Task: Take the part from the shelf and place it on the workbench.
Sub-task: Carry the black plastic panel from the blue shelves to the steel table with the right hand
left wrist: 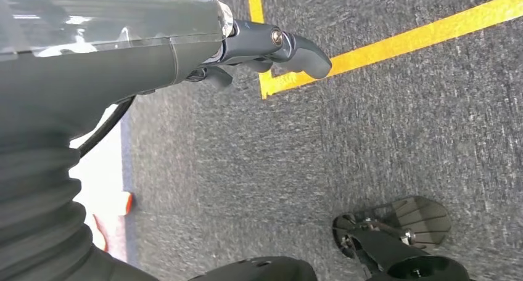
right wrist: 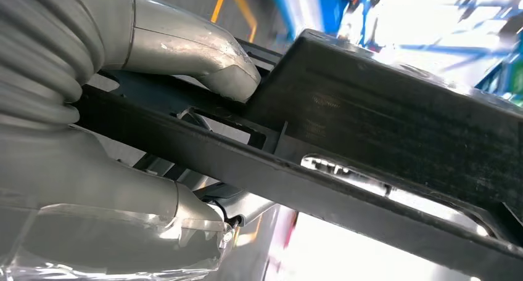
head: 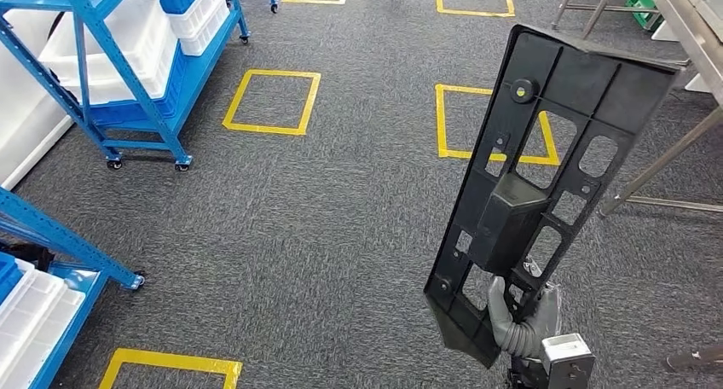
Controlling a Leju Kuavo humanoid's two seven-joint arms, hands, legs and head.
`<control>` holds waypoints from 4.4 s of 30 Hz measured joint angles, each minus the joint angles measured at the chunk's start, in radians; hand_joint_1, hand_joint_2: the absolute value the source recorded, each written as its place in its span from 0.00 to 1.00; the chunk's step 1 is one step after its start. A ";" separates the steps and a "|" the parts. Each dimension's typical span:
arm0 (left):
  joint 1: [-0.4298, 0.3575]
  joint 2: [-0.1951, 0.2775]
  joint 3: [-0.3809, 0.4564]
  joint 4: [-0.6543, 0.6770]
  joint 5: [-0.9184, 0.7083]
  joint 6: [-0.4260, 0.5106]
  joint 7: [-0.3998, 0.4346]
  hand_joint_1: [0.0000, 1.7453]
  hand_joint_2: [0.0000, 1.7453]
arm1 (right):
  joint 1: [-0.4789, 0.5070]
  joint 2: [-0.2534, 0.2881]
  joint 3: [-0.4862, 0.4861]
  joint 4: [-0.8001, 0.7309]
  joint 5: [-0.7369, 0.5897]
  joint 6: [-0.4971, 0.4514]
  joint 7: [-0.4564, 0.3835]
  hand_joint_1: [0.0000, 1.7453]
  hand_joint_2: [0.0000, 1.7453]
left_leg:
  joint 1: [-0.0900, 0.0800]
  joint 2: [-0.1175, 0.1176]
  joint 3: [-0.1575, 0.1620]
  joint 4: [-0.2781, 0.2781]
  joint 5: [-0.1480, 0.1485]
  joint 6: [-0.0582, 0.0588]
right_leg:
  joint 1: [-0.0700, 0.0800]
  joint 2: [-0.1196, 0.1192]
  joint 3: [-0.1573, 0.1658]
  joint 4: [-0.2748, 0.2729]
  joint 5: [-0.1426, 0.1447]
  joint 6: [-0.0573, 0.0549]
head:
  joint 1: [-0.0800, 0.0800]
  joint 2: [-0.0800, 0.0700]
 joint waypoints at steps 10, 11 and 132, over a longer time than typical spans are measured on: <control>0.002 0.006 0.001 0.000 0.002 -0.003 0.007 0.00 1.00 | 0.023 -0.032 0.018 -0.007 -0.381 0.259 0.035 1.00 1.00 | 0.004 -0.127 -0.064 0.067 0.022 0.009 | 0.004 0.116 0.006 0.008 -0.003 -0.013 | 0.000 0.000; 0.003 0.006 0.001 0.000 0.002 -0.002 0.006 0.00 1.00 | 0.021 -0.034 0.020 -0.007 -0.453 0.340 0.033 1.00 1.00 | 0.003 -0.142 -0.051 0.028 0.034 0.012 | 0.003 0.126 0.003 0.010 -0.002 -0.008 | 0.000 0.000; -0.009 0.004 0.032 0.000 0.039 -0.016 -0.026 0.00 1.00 | -0.199 -0.308 0.309 0.026 0.137 -0.151 0.089 1.00 1.00 | 0.003 -0.123 -0.078 0.084 0.017 0.014 | -0.004 0.104 0.008 0.000 -0.006 0.002 | 0.000 0.000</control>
